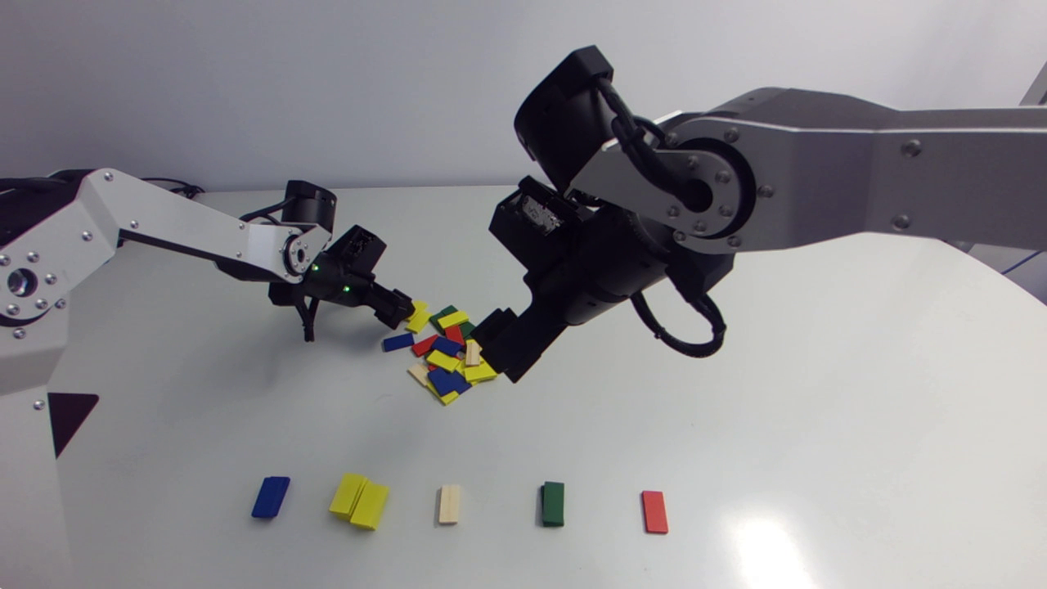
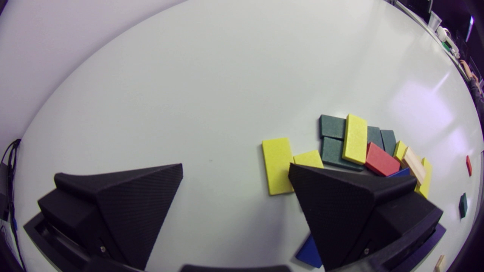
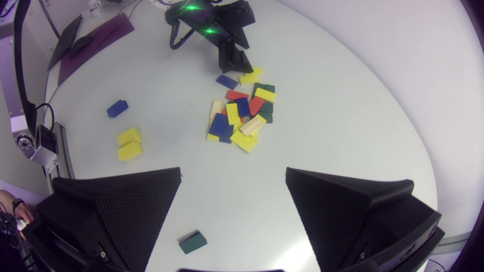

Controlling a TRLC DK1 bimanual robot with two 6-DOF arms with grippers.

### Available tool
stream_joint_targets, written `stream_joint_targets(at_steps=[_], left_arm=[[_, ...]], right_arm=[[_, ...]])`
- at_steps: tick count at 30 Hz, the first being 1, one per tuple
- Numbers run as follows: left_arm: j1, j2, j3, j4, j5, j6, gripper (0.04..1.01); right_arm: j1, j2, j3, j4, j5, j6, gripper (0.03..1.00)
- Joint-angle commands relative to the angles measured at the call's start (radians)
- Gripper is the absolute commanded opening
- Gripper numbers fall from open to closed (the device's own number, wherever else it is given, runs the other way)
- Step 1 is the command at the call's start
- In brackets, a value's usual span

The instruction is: Take domino bricks one by one from the mixed stack on the table and place each onto the existing stack of the same color.

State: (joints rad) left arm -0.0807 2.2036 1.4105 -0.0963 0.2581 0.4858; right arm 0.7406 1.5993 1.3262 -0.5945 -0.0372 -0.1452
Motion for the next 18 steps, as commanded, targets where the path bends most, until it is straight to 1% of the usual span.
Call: stream_joint_targets(at_steps=[1,18], left_arm=[[-0.007,0.002,0.001,0.004,0.009,0.013,0.997],[-0.017,-0.012,-0.038,0.004,0.009,0.011,0.997]], right_arm=[[0.009,-0.015,-0.025,0.010,-0.004,0.016,0.970],[0.013,-0.013,-0.024,0.012,-0.004,0.016,0.970]])
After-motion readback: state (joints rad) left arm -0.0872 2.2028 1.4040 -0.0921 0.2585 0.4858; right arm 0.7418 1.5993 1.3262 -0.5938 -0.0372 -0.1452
